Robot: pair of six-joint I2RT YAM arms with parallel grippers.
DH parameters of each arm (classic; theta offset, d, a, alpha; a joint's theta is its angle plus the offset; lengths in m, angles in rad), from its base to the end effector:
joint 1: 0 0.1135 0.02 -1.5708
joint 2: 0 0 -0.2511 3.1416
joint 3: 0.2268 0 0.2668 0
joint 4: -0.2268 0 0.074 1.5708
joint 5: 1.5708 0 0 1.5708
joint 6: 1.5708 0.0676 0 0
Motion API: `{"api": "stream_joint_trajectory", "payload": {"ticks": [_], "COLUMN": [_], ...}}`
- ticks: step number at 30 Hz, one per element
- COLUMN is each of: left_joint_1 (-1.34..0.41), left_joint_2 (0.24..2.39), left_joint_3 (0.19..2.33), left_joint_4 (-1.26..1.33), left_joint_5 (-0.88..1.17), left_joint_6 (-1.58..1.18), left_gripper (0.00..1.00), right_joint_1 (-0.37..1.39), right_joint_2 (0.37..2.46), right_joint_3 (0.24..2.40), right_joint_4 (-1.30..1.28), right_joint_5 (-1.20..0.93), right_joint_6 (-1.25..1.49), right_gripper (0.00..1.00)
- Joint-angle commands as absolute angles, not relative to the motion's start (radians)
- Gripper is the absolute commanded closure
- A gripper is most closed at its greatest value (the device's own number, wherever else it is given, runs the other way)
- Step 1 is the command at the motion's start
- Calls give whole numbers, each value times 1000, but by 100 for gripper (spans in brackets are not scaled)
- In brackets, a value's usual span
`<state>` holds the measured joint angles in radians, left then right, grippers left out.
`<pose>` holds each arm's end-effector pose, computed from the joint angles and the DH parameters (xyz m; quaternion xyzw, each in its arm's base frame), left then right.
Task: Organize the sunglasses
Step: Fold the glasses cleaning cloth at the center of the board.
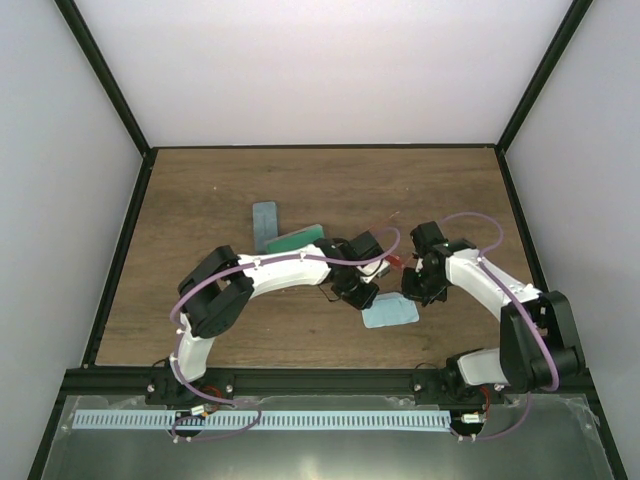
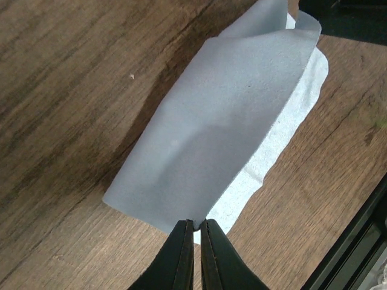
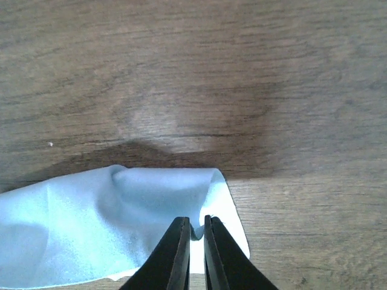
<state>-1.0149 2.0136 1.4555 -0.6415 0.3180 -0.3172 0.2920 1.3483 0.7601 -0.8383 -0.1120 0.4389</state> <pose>0.2090 -0.3764 0.1248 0.3592 0.9020 -0.2349 0.0471 0.2224 0.0747 0.1244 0.0691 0.9934 0.0779 0.0473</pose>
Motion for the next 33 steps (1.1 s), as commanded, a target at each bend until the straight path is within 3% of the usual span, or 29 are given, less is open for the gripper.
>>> {"api": "stream_joint_trajectory", "payload": {"ticks": [1, 19, 21, 23, 24, 33], "left_joint_1": [-1025, -1025, -1026, -1025, -1025, -1021], "left_joint_2": [1999, 1975, 1972, 1968, 1964, 1941], "left_joint_3": [1438, 1393, 1389, 1388, 1387, 1392], "left_joint_4": [-652, -652, -652, -651, -650, -662], "left_joint_5": [339, 356, 352, 343, 337, 342], "left_joint_6": [-292, -267, -267, -269, -272, -268], "left_gripper": [96, 96, 96, 96, 96, 96], "right_joint_1": [305, 310, 310, 310, 311, 308], "right_joint_2": [1363, 1352, 1347, 1338, 1332, 1312], "right_joint_3": [802, 858, 860, 852, 840, 736], "right_joint_4": [-887, -969, -971, -954, -934, -792], "right_joint_5": [-114, -75, -73, -108, -137, -279], "right_joint_6": [446, 447, 472, 518, 542, 735], "right_gripper": [92, 92, 85, 67, 62, 64]}}
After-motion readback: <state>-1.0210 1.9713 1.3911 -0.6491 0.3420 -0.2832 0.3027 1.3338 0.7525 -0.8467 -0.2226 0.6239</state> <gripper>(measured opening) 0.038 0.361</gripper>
